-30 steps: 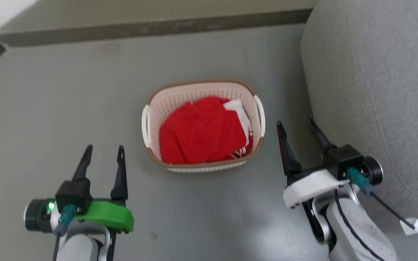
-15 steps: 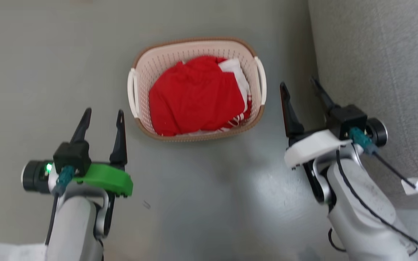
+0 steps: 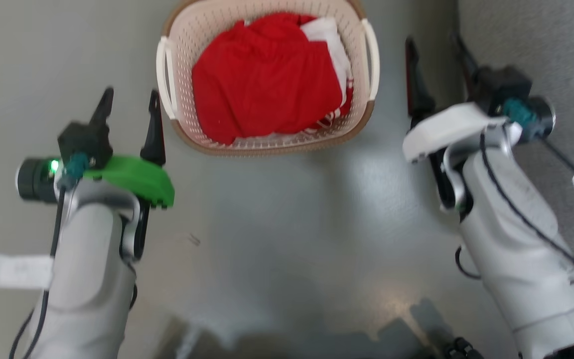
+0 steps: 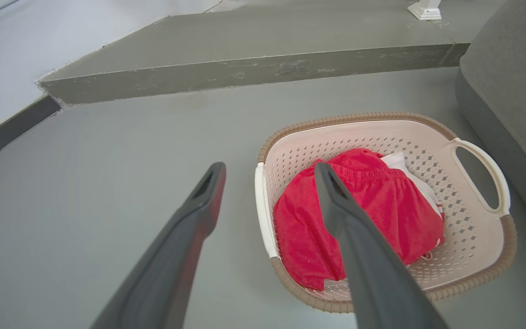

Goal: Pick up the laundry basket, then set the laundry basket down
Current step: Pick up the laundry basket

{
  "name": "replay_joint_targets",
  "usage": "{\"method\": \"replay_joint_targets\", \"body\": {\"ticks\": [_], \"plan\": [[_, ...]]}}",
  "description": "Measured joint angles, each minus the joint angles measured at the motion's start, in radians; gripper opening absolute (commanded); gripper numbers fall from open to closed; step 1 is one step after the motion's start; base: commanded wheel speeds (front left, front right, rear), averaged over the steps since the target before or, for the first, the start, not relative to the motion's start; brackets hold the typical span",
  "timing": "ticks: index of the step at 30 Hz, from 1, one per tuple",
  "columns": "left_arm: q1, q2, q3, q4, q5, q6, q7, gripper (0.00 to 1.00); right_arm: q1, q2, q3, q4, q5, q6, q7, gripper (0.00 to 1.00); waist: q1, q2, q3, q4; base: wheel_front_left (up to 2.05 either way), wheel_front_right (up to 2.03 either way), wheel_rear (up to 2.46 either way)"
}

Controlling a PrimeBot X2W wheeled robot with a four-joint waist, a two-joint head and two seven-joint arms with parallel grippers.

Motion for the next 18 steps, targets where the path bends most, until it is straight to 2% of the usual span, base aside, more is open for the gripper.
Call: {"method": "replay_joint_targets", "body": {"ticks": [6, 18], "plan": [[-0.119, -0.015, -0.013, 0.054, -0.016, -0.019, 0.017, 1.00, -0.096, -0.002, -0.026, 0.069, 0.003, 0.000, 0.011, 1.00, -0.0001, 0.0000, 0.078, 0.013, 0.00, 0.00, 0.00], [-0.287, -0.021, -0.014, 0.165, -0.021, -0.037, 0.060, 1.00, -0.273, -0.004, -0.003, 0.183, 0.041, 0.000, 0.068, 1.00, 0.0000, 0.0000, 0.221, 0.038, 0.00, 0.00, 0.00]]}}
